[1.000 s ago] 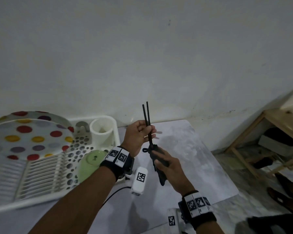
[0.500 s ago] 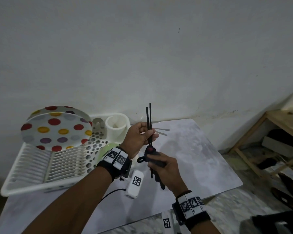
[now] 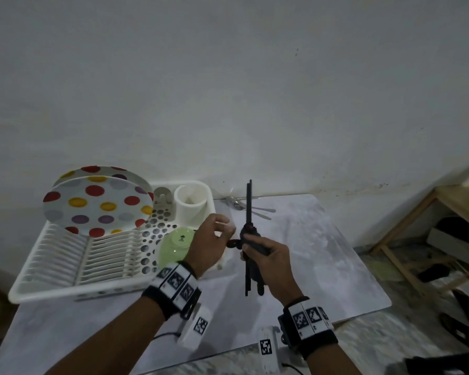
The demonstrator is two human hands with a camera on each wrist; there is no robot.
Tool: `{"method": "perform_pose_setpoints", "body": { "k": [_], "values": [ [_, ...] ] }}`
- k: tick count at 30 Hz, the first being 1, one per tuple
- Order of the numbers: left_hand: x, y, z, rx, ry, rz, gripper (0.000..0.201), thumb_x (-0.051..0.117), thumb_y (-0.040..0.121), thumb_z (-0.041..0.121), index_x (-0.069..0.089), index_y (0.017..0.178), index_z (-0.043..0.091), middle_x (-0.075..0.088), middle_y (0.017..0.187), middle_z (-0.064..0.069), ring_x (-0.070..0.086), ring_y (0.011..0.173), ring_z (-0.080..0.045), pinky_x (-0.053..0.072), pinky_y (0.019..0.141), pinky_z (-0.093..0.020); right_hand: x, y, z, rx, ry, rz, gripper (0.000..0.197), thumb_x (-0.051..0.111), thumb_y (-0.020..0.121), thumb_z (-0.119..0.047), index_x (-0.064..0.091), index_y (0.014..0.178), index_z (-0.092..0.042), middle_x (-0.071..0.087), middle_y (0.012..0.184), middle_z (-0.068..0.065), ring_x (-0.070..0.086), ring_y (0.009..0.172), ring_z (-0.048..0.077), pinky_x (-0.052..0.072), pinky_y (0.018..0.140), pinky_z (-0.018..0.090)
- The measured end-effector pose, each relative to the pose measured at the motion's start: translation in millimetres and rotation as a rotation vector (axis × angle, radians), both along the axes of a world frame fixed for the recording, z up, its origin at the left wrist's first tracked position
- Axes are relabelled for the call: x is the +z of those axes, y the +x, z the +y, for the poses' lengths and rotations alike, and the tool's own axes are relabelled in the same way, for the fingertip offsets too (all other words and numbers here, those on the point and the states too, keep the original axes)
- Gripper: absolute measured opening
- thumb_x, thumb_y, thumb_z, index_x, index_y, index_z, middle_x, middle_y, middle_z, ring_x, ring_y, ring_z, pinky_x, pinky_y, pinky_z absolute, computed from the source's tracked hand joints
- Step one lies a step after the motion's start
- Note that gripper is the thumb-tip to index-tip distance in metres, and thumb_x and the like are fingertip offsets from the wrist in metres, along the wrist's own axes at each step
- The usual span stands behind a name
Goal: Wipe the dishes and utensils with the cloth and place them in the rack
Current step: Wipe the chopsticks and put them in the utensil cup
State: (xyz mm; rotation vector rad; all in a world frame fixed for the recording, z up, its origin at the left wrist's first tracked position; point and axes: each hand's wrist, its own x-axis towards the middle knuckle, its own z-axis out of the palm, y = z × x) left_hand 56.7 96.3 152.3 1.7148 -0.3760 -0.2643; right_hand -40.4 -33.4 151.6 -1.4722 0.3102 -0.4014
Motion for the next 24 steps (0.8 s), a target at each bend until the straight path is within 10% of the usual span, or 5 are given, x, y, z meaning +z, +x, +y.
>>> {"method": "perform_pose_setpoints", "body": {
  "k": [9, 24],
  "values": [
    [-23.6, -47.1, -0.6, -0.248, -0.095, -0.031, 0.014, 0.074, 0.079, 0.001, 0.068, 0.091, 0.004, 0.072, 0.090, -0.007, 0.071, 0.081, -0.017, 0.057, 0.073, -0.025, 8.5, 8.3, -5.1, -0.049, 0.069, 0.001, 0.026, 0.069, 0.082, 0.006, 0.076, 0.100, -0.012, 0.076, 0.093, 0.015, 0.072, 0.088, 0.035, 0.059, 0.082, 0.041],
    [-28.4, -45.1, 13.2, -0.305, -0.032, 0.095, 0.022, 0.076, 0.076, -0.003, 0.072, 0.080, 0.018, 0.073, 0.077, -0.016, 0.072, 0.073, -0.022, 0.061, 0.074, -0.042, 50.4, 35.7, -15.9, -0.193, -0.106, -0.039, 0.026, 0.071, 0.083, 0.001, 0.076, 0.095, -0.020, 0.073, 0.077, 0.012, 0.062, 0.061, 0.019, 0.056, 0.063, 0.034]
  ]
}}
